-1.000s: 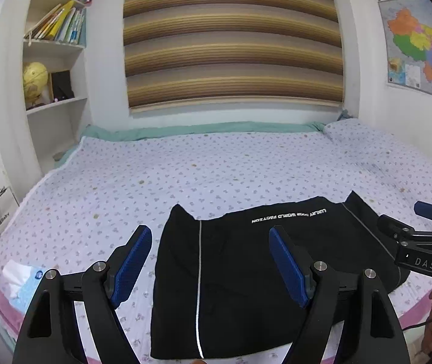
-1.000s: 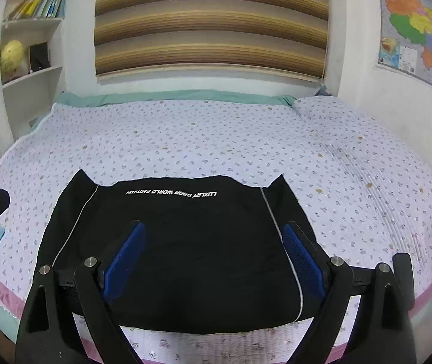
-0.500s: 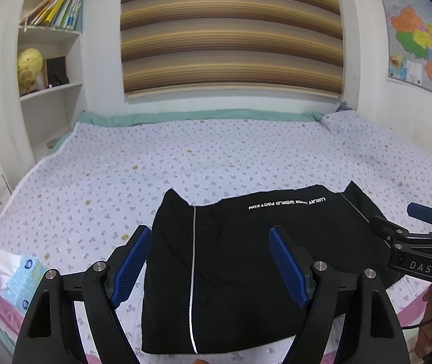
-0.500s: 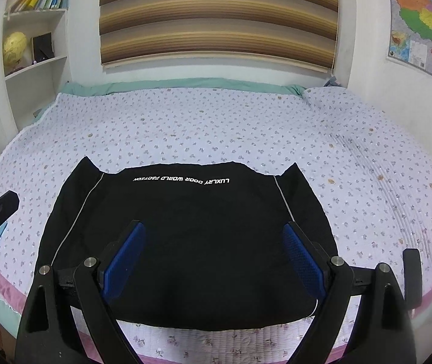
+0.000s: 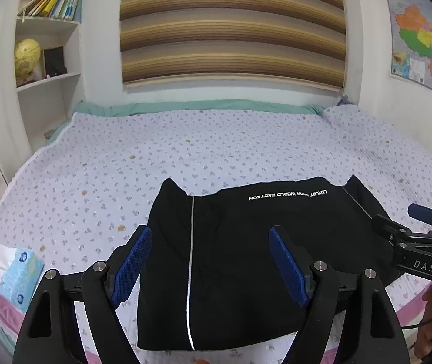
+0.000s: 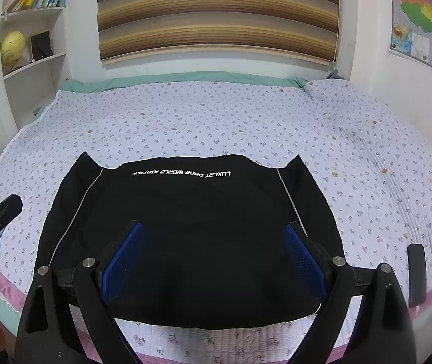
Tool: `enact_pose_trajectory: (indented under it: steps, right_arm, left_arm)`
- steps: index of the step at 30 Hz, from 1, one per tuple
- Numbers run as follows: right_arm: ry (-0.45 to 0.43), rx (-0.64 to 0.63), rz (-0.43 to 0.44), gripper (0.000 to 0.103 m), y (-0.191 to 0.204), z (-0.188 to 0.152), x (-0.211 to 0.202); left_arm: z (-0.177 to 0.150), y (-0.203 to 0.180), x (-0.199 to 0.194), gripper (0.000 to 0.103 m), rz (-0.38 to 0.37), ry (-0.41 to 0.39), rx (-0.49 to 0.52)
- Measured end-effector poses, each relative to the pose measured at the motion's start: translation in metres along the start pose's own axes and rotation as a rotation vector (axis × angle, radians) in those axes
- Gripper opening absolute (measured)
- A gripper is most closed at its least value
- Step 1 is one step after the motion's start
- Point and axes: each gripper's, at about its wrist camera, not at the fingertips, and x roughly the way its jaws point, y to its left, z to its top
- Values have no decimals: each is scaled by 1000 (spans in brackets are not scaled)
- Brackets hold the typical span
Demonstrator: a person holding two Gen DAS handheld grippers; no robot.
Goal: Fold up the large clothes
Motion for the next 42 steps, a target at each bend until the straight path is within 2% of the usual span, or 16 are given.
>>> enact_pose_trajectory:
  steps: [42]
  right_arm:
    - [44,2,8,94,3,-6,13]
  left_arm:
    - [-9,3,14,80,4,45,-5]
